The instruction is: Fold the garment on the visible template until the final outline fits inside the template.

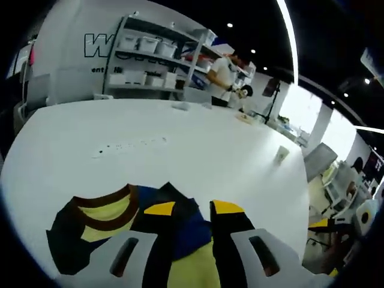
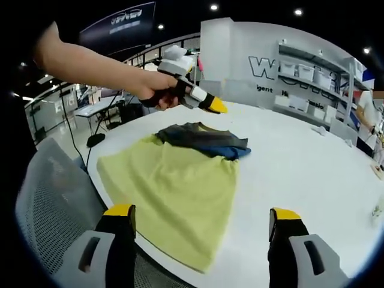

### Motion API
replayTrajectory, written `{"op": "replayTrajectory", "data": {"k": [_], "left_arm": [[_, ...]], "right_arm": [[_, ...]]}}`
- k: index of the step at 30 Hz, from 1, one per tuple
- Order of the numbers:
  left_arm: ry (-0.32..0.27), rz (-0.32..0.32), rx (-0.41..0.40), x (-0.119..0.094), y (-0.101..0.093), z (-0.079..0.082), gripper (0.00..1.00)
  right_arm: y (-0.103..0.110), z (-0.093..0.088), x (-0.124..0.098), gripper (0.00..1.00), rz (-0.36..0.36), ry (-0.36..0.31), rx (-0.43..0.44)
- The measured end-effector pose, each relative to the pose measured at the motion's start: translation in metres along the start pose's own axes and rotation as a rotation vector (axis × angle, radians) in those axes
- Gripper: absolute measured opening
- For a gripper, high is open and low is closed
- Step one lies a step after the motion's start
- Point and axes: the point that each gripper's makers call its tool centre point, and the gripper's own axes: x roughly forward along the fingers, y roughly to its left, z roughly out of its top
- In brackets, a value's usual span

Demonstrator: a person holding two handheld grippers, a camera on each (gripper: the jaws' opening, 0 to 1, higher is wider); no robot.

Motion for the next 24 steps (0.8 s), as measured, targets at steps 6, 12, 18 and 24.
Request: {"op": "replayTrajectory", "data": {"k": [6,12,18,24], "left_arm": [[-0.005,0.031,0.022,-0.016,0.017,-0.004,0.29],[-0.013,0.079,0.0,-0.032,0.046,-0.003,0.3],[-0.013,0.13,-0.003,-0.047,0.076,-0.003,0.3],[-0.004,0.172,-0.012,-0.058,0.103,-0.005,0.3]], "right_arm": [[0.0,0.0,-0.001,0.91,0.0,-0.002,0.0],[0.0,0.0,-0.001,0.91,0.0,0.003,0.0],[0.0,0.0,0.0,0.91,0.001,0.001,0.003],[0.0,-0.001,0.0,0.91,0.004,0.006,0.002]]}}
